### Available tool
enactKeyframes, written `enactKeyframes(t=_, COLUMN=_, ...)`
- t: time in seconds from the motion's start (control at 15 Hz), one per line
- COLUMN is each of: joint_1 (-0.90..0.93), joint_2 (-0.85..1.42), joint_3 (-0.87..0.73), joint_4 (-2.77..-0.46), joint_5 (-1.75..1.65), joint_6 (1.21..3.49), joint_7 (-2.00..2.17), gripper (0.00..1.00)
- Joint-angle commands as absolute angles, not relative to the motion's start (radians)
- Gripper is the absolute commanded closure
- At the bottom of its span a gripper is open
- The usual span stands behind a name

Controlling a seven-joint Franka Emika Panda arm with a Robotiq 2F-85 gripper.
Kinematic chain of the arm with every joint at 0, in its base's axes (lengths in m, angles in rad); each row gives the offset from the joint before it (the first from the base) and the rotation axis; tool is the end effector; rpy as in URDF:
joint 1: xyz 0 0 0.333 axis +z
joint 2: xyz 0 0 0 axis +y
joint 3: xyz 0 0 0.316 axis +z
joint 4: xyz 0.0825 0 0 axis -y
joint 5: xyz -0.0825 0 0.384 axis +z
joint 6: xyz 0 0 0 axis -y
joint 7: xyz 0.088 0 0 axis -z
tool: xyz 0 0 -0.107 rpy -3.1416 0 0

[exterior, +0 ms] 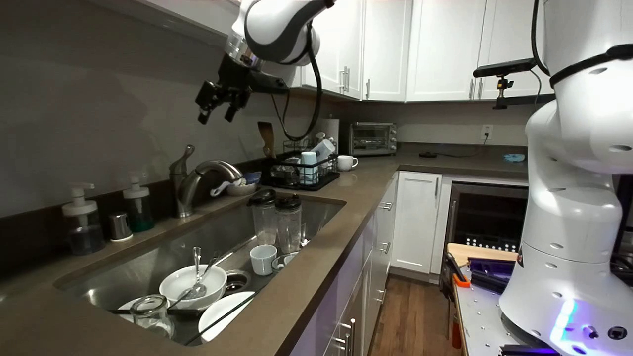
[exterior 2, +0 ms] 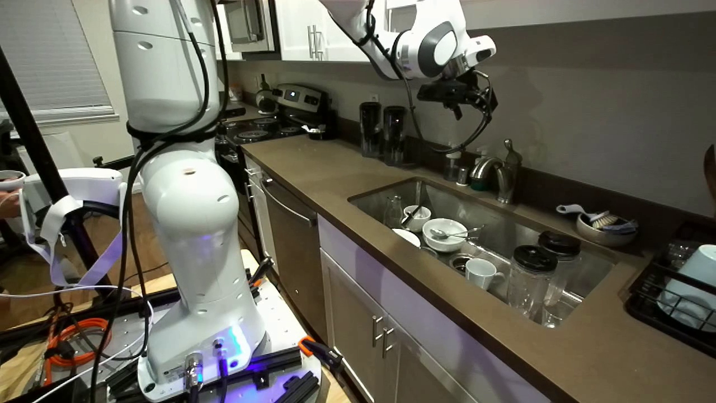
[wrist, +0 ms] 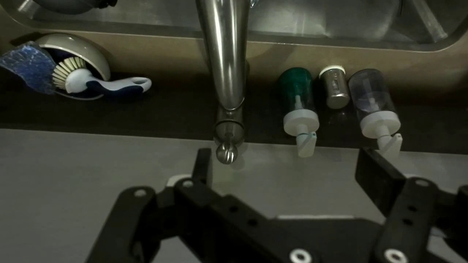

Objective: Open the tap

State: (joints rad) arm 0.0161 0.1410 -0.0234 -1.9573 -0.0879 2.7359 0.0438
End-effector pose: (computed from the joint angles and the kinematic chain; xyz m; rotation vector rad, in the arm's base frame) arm 0.6338 -0.0006 0.4785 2.9355 0.0287 0.9699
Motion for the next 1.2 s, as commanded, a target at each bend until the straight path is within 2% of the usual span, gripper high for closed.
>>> enactKeyframes(t=0.0, joint_1=0.007, joint_2=0.206, joint_3=-0.029, joint_4=-1.897, joint_5=-0.099, joint_6=2.739, joint_7=0.019, gripper=0.00)
enactKeyframes(t=1.13, joint_1=0.015, joint_2=0.245, joint_3=-0.036, joint_4=-1.876, joint_5=-0.083, joint_6=2.817, joint_7=0.052, gripper=0.00)
